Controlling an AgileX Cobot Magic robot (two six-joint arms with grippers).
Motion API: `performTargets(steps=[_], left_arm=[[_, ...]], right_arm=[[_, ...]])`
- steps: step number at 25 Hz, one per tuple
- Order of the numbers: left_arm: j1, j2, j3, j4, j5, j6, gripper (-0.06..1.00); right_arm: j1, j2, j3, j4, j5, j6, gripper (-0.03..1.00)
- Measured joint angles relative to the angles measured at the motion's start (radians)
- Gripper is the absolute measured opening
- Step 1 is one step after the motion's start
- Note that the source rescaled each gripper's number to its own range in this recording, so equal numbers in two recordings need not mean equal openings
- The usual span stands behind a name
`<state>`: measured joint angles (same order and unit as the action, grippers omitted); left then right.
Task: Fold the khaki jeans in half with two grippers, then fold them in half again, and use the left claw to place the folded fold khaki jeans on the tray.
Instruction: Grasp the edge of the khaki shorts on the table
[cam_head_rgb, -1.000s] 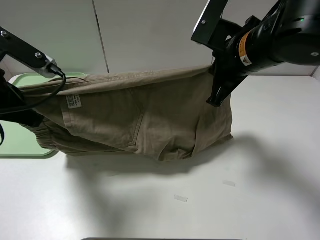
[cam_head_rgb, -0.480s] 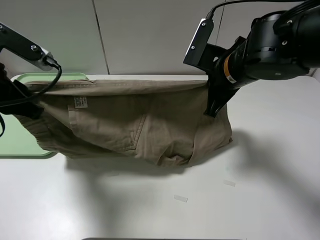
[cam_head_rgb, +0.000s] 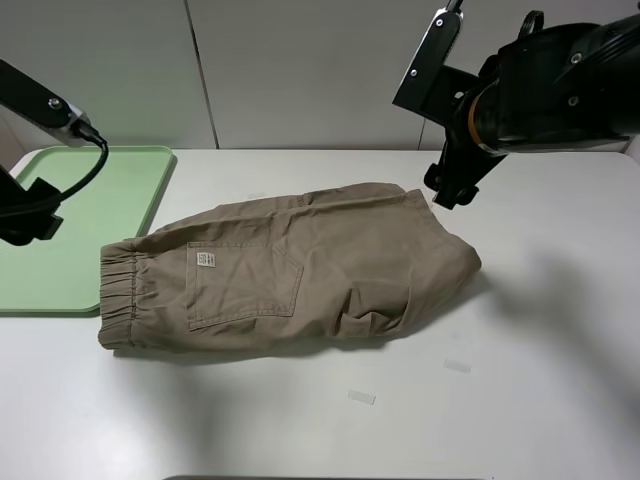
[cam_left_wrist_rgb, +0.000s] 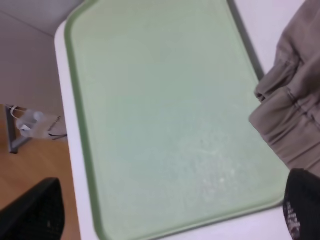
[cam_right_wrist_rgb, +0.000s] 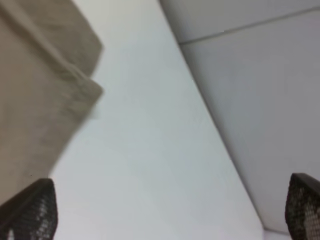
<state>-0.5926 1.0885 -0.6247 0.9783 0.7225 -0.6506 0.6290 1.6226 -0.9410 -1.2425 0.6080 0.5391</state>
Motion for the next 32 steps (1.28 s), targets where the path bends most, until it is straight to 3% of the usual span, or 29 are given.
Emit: performTargets(steps=[9,20,26,32], left_arm=[[0.0,-0.02,-0.036,0.027,0.009,-0.022,0.91],[0.0,-0.192,-0.279,-0.008,0.066,-0.016,0.9],[0.0,-0.371,-0.34,-0.142,0.102,0.067,0.9],[0.0,-0.566,-0.39,-0.352,0.116,0.274,0.9]], right_arm=[[0.0,-0.061,0.0,-0.067,0.102,0.083,1.0],[0.0,-0.395,0.0,-0.071,0.104,0.116,1.0],[0.0,-0.652,0.0,0.143,0.03,0.111,0.99],[0.0,-0.836,0.0,0.509,-0.017,-0.094,0.99]])
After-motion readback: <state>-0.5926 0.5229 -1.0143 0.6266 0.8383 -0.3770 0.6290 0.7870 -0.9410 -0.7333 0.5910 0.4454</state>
